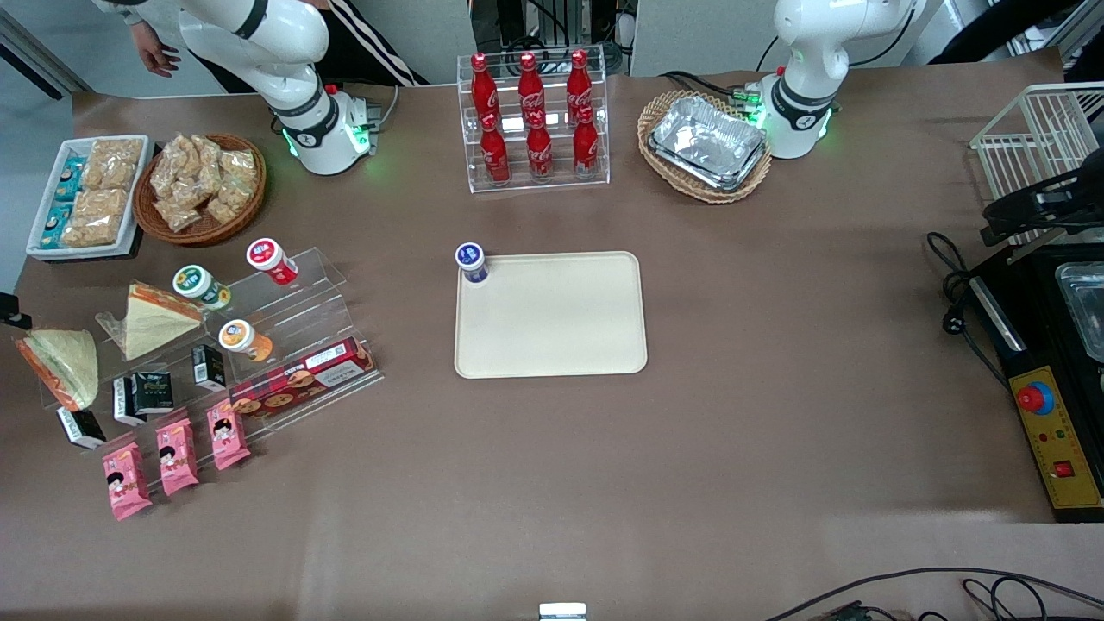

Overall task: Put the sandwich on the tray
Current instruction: 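Lower the right gripper onto the upright wrapped sandwich and close it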

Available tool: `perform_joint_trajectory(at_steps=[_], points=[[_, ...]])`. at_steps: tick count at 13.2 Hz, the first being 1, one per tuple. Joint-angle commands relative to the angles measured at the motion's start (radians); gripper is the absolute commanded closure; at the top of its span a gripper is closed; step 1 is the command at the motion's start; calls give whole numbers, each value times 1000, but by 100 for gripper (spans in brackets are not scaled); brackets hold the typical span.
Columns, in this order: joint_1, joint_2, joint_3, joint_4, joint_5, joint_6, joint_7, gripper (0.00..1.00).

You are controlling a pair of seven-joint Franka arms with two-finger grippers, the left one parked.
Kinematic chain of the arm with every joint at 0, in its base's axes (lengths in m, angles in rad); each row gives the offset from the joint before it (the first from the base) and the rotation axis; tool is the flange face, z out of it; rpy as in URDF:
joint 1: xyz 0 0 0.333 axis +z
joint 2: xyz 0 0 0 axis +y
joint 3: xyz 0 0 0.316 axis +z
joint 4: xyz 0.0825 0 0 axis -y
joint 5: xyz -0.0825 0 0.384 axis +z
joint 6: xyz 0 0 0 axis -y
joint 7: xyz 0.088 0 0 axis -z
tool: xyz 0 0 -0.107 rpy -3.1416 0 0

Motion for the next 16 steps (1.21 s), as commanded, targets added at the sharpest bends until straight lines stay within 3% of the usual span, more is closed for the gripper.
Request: perform_joint_trajectory(at_steps=[1,5,8,16], points=[[-19,45,-3,1,33,35,-44,0],[-32,74,-2,-37,38,102,-72,0],[-52,77,-2,-91,87,147,-113,0],[-52,102,-2,-117,87,190,-115,0]])
